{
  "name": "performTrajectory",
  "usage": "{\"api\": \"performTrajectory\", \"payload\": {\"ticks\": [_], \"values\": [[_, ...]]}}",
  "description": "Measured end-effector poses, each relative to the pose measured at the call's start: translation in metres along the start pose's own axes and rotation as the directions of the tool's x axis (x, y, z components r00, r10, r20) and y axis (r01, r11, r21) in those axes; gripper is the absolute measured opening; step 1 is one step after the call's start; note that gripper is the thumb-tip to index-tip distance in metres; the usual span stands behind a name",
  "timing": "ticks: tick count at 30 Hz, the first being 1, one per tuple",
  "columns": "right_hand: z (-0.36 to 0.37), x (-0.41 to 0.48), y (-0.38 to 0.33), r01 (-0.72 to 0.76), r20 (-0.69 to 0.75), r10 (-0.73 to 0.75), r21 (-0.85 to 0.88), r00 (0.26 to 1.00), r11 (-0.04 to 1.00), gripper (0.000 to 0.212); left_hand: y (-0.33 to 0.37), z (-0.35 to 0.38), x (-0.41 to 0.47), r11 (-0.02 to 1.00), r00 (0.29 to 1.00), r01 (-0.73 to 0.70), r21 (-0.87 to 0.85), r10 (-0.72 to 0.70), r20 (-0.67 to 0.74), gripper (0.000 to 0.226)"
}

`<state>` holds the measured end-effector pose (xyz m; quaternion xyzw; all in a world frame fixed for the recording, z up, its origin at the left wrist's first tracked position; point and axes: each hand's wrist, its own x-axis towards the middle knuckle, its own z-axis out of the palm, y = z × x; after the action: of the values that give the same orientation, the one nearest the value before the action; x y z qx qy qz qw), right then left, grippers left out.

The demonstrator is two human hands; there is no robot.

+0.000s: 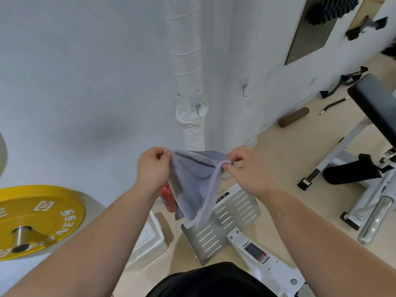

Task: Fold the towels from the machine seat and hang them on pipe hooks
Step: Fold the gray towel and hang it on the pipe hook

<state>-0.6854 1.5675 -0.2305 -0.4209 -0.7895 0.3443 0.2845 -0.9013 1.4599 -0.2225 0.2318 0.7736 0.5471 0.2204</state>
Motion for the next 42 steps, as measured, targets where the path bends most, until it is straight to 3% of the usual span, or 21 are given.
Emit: {"api": "performTrajectory", "payload": {"ticks": [2,4,7,10,12,16,23,27,32,35,38,42], "values": [[-0.009,0.005,0.023,-0.054,0.003,0.054,-0.055,0.999,0.997,0.019,-0.018,-0.021,0.024,0.997,0.989,0.065,0.038,-0.06,-0.132,0.022],[-0.016,0.006,0.036,-0.058,0.087,0.062,-0.05,0.994,0.997,0.023,-0.03,-0.038,0.041,0.992,0.982,0.094,0.082,-0.079,-0.171,0.021],[-0.017,0.006,0.04,0.003,0.189,0.004,-0.037,0.982,0.999,0.028,-0.032,-0.045,0.049,0.984,0.991,0.047,0.174,-0.024,-0.132,0.018],[-0.018,0.007,0.039,-0.035,0.189,0.019,0.08,0.982,0.996,0.015,-0.03,-0.048,0.053,0.981,0.996,0.026,0.19,-0.009,-0.094,0.018],[-0.021,0.007,0.036,-0.108,0.238,0.053,0.226,0.97,0.968,0.009,-0.029,-0.051,0.054,0.986,0.998,0.05,0.162,-0.041,-0.056,0.019],[-0.017,0.004,0.007,-0.131,0.361,-0.008,0.359,0.932,0.924,0.022,-0.017,-0.041,0.04,0.994,0.99,0.102,0.026,-0.104,0.092,0.016],[0.008,0.002,-0.039,0.055,0.231,-0.131,0.31,0.964,0.949,0.01,0.031,0.003,-0.018,0.984,0.947,0.125,-0.13,-0.08,0.31,0.008],[0.016,0.001,-0.045,0.024,0.192,-0.095,0.343,0.977,0.939,0.017,0.036,0.012,-0.039,0.967,0.91,0.179,-0.183,-0.093,0.403,0.012],[0.017,-0.002,-0.041,-0.026,0.211,-0.068,0.412,0.975,0.911,0.02,0.027,0.007,-0.044,0.925,0.849,0.281,-0.254,-0.117,0.515,0.039],[0.017,-0.002,-0.039,-0.038,0.219,-0.058,0.411,0.974,0.911,0.022,0.027,0.007,-0.045,0.922,0.841,0.291,-0.257,-0.118,0.528,0.035],[0.016,0.001,-0.036,-0.026,0.208,-0.053,0.36,0.977,0.932,0.025,0.027,0.009,-0.045,0.92,0.845,0.288,-0.265,-0.114,0.522,0.017],[0.012,0.004,-0.036,0.042,0.135,-0.073,0.221,0.988,0.974,0.03,0.027,0.012,-0.047,0.951,0.866,0.186,-0.246,-0.041,0.498,0.011]]}}
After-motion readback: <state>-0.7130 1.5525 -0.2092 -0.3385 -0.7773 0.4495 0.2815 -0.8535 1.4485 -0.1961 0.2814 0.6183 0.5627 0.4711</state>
